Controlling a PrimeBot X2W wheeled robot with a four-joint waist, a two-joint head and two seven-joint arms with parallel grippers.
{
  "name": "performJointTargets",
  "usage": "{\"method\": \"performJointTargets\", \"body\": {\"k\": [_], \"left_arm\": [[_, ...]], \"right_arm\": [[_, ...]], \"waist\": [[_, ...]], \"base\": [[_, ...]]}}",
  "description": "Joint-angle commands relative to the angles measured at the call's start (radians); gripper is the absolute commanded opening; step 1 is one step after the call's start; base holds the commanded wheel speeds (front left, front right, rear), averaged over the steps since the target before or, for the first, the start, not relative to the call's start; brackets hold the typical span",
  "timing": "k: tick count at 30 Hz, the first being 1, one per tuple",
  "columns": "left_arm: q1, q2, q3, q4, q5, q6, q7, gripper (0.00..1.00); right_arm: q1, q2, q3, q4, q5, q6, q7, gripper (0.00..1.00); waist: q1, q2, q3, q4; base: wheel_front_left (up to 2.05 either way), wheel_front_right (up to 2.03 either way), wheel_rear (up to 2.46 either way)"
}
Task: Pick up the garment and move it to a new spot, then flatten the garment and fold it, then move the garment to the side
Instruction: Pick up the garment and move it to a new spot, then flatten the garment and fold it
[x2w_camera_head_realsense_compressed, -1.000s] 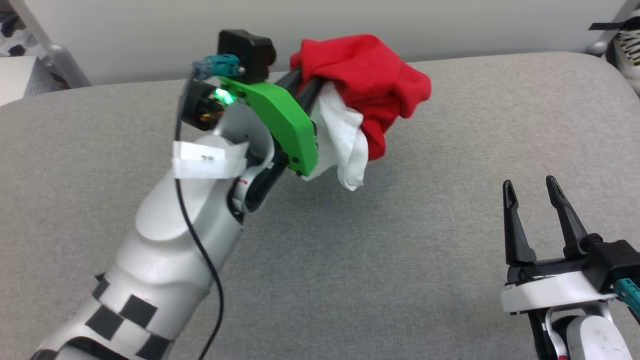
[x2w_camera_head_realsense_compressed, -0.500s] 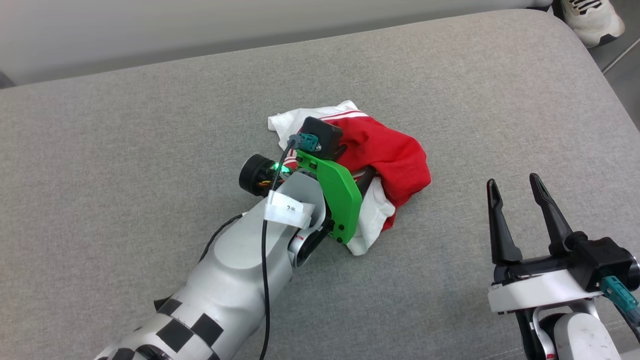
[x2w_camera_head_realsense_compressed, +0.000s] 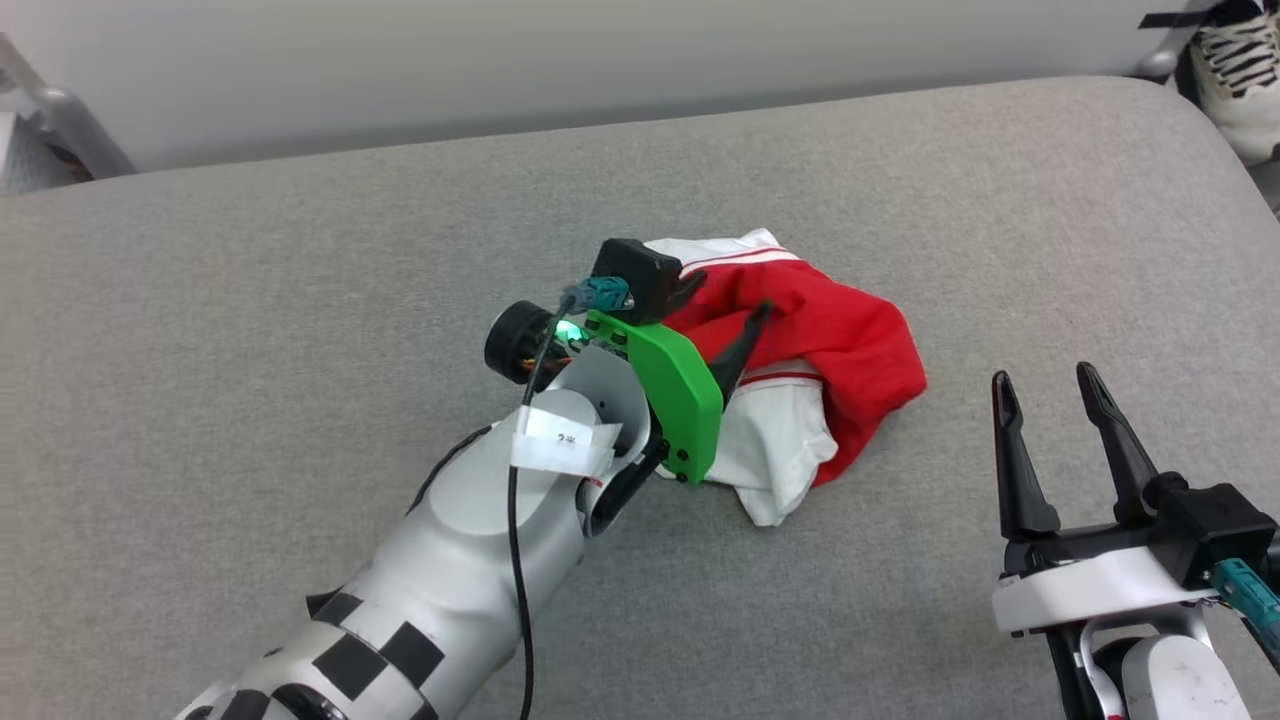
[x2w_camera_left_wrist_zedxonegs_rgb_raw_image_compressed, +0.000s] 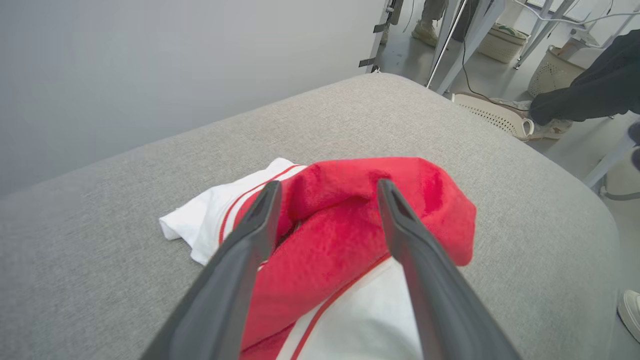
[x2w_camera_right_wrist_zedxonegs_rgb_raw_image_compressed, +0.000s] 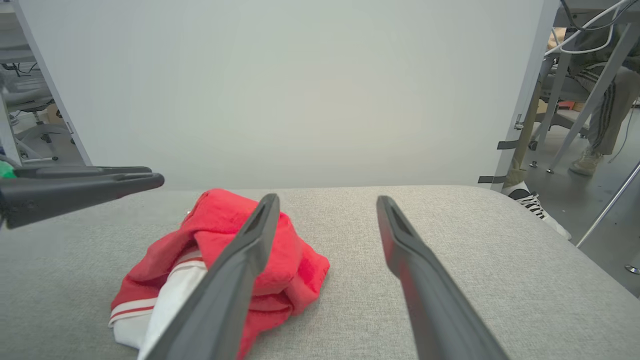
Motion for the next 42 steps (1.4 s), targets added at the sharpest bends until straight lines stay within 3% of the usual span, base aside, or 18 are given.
{"method": "performJointTargets", "body": {"k": [1,9,14,17,21,28,35,42], "left_arm": [[-0.02,0.02,0.007,-0.006,0.005,0.002,-0.025,1.0],[0.061,0.176,0.086,-0.122,0.035,0.05,-0.167,1.0],[0.265,0.262,0.228,-0.373,0.102,0.123,-0.179,1.0],[0.403,0.269,0.335,-0.516,0.16,0.159,-0.179,1.0],[0.557,0.242,0.438,-0.623,0.231,0.162,-0.179,1.0],[0.709,0.167,0.548,-0.681,0.336,0.104,-0.179,1.0],[0.768,0.091,0.635,-0.686,0.408,0.044,-0.179,1.0],[0.763,0.05,0.679,-0.672,0.454,0.004,-0.179,1.0]], "right_arm": [[0.017,0.0,-0.005,0.003,-0.002,-0.001,-0.006,1.0],[0.063,-0.004,-0.027,0.011,-0.001,-0.001,-0.006,1.0],[0.092,-0.002,-0.035,0.003,-0.001,-0.001,-0.006,1.0],[0.098,-0.004,-0.035,-0.002,-0.002,-0.001,-0.006,1.0],[0.098,-0.008,-0.032,0.002,0.002,-0.001,-0.006,1.0],[0.103,-0.009,-0.021,0.019,0.009,-0.001,-0.006,1.0],[0.112,-0.005,-0.013,0.03,0.014,-0.001,-0.006,1.0],[0.106,-0.006,-0.007,0.034,0.016,-0.001,-0.006,1.0]], "waist": [[0.0001,-0.0001,-0.065,0.063],[0.0001,-0.0001,-0.132,0.127],[0.0001,-0.0001,-0.141,0.152],[0.0001,-0.0001,-0.134,0.161],[0.0001,-0.0001,-0.13,0.167],[0.0001,-0.0001,-0.137,0.165],[0.0001,-0.0001,-0.142,0.156],[0.0001,-0.0001,-0.135,0.15]], "base": [[0.0,0.0,0.0],[0.0,0.0,0.0],[0.0,0.0,0.0],[0.0,0.0,0.0],[0.0,0.0,0.0],[0.0,0.0,0.0],[0.0,0.0,0.0],[0.0,0.0,0.0]]}}
